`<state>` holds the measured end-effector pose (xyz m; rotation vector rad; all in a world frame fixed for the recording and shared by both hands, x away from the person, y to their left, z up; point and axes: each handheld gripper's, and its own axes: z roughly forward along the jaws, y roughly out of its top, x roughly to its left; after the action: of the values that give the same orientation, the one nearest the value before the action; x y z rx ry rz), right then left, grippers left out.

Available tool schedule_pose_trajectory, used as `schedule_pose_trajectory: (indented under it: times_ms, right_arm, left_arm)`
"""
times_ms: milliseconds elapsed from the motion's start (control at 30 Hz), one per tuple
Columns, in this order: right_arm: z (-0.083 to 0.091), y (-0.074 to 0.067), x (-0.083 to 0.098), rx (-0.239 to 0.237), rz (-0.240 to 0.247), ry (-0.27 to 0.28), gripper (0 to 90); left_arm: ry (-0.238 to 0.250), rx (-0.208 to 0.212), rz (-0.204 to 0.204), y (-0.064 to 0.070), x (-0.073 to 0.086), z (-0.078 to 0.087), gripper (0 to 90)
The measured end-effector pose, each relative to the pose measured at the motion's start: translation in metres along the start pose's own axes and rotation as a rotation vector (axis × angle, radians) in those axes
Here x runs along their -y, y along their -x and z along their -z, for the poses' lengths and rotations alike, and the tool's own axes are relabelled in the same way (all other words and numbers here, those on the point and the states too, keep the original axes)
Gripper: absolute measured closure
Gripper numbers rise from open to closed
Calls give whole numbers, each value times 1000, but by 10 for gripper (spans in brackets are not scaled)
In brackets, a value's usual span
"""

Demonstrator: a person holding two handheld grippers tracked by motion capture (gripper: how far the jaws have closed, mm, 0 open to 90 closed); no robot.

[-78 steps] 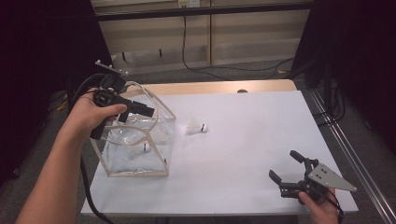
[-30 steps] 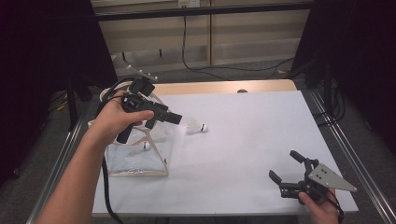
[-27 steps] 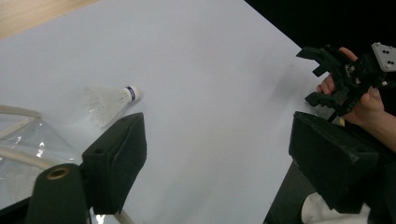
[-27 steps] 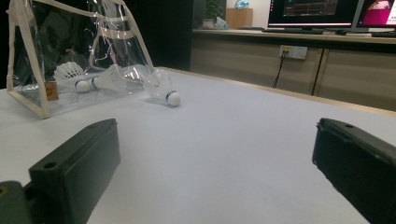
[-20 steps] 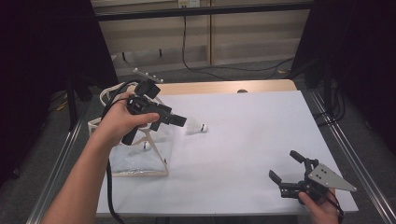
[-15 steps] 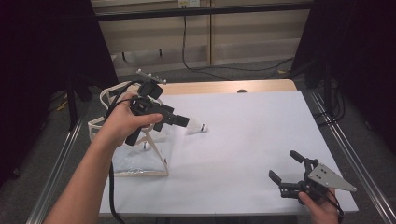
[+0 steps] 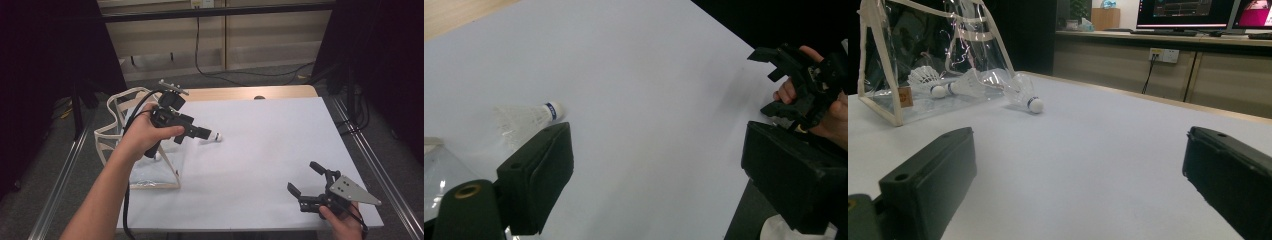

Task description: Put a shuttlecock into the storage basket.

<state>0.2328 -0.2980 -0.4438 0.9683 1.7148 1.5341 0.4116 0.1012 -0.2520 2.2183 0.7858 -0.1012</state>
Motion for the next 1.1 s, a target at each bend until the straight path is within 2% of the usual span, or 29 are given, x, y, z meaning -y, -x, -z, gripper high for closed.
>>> schedule_pose_trajectory:
  times_ms: [33,100,267,333,400,500,567,1100]
  right_arm:
    - [0,0,0,-1,1,-1,6]
    - [0,0,0,0,-1,-1,6]
    - [0,0,0,-1,0,-1,6]
    - [0,0,0,0,0,-2,6]
    - [0,1,0,1,1,1,6]
    - [0,1,0,0,2,1,6]
    - [0,0,0,2,2,2,6]
    - [1,1,0,3,2,1,6]
  left_arm:
    - [-7,-8,-12,0,0,-2,137]
    - [-5,-19,-12,2,0,-5,135]
    - [-1,-21,-8,4,0,-13,129]
    - [-5,-25,-20,4,0,-15,128]
    - [0,-42,-15,5,1,-18,126]
    - [-5,-68,-29,6,2,-21,122]
    - [5,-64,-15,7,3,-24,119]
    - [9,-66,-15,9,6,-44,110]
